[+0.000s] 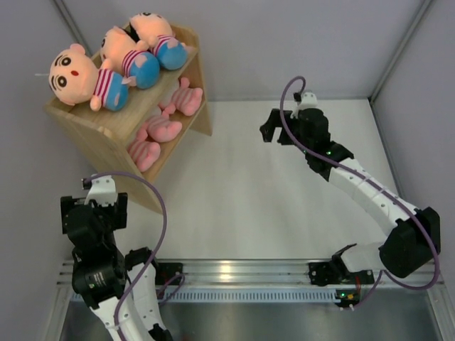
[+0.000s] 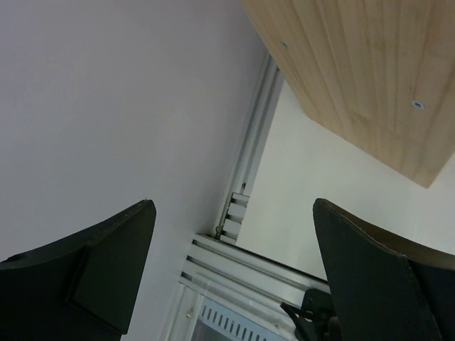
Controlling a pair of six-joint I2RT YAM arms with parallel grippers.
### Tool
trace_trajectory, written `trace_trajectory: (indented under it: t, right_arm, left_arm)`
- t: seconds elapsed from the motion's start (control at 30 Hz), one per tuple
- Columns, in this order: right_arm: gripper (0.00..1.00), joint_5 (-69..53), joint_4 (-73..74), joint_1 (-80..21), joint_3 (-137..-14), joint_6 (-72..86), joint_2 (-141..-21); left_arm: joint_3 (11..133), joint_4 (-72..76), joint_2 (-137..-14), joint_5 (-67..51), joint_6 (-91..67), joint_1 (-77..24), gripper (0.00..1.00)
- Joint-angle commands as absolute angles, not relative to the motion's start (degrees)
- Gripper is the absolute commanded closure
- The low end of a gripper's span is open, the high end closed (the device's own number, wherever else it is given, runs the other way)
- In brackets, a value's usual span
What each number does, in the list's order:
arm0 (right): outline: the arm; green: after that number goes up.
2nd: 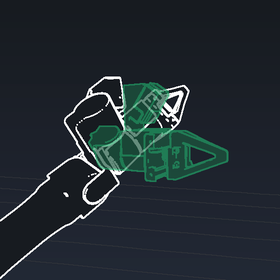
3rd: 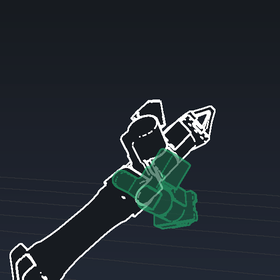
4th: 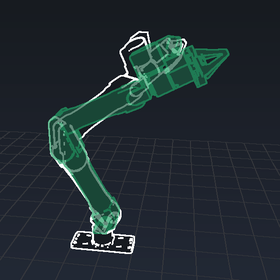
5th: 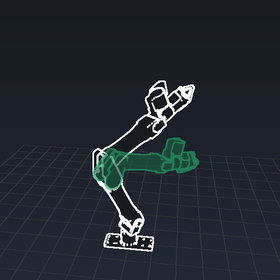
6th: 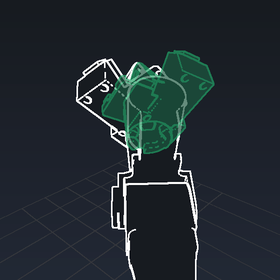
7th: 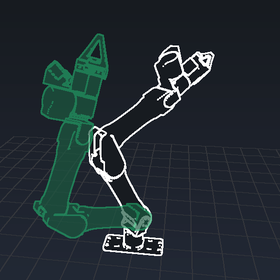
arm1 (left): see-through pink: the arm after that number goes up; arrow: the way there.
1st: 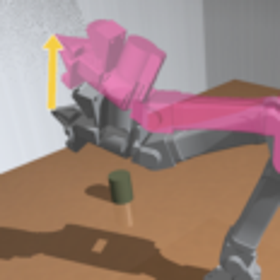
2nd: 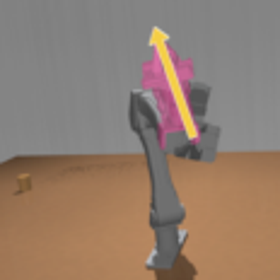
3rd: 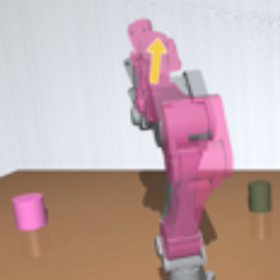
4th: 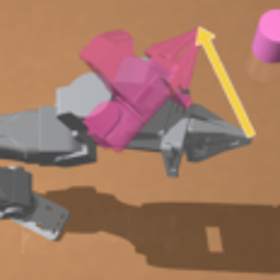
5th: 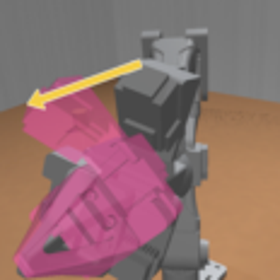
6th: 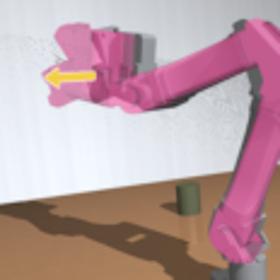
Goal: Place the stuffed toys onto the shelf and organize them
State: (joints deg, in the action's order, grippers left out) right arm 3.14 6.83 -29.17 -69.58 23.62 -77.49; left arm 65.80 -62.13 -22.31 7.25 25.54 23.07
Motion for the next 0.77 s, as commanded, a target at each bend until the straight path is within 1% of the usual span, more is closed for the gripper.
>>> trace_trajectory:
  t: [0.0,0.13,0.3,0.43,0.57,0.6,0.73]
  right_arm:
    - [0.00,13.09,7.65,-27.86,-61.20,17.06,-75.86]
    - [0.01,16.08,3.09,-27.25,-54.24,16.52,-74.88]
    - [0.01,15.47,-4.74,-27.16,-48.09,18.97,-75.93]
    - [0.01,13.80,-7.21,-27.16,-48.07,20.30,-78.66]
    - [0.01,13.62,-7.38,-27.16,-49.13,20.22,-81.21]
    - [0.00,13.45,-7.90,-27.07,-49.04,20.13,-81.47]
    - [0.00,13.10,-10.45,-27.16,-48.17,20.65,-81.56]
  left_arm:
    - [62.77,-63.98,-20.31,3.26,24.26,23.55,0.01]
    - [58.98,-64.07,-17.67,0.80,24.34,23.99,0.02]
    - [54.15,-63.98,-15.38,1.66,25.75,24.96,0.02]
    - [51.86,-63.90,-15.21,2.20,24.70,26.01,0.02]
    - [50.72,-63.72,-14.50,0.26,23.82,27.68,0.02]
    - [50.45,-63.72,-14.41,-2.00,23.73,28.38,0.02]
    - [48.52,-63.81,-13.89,-2.99,23.46,29.62,0.02]
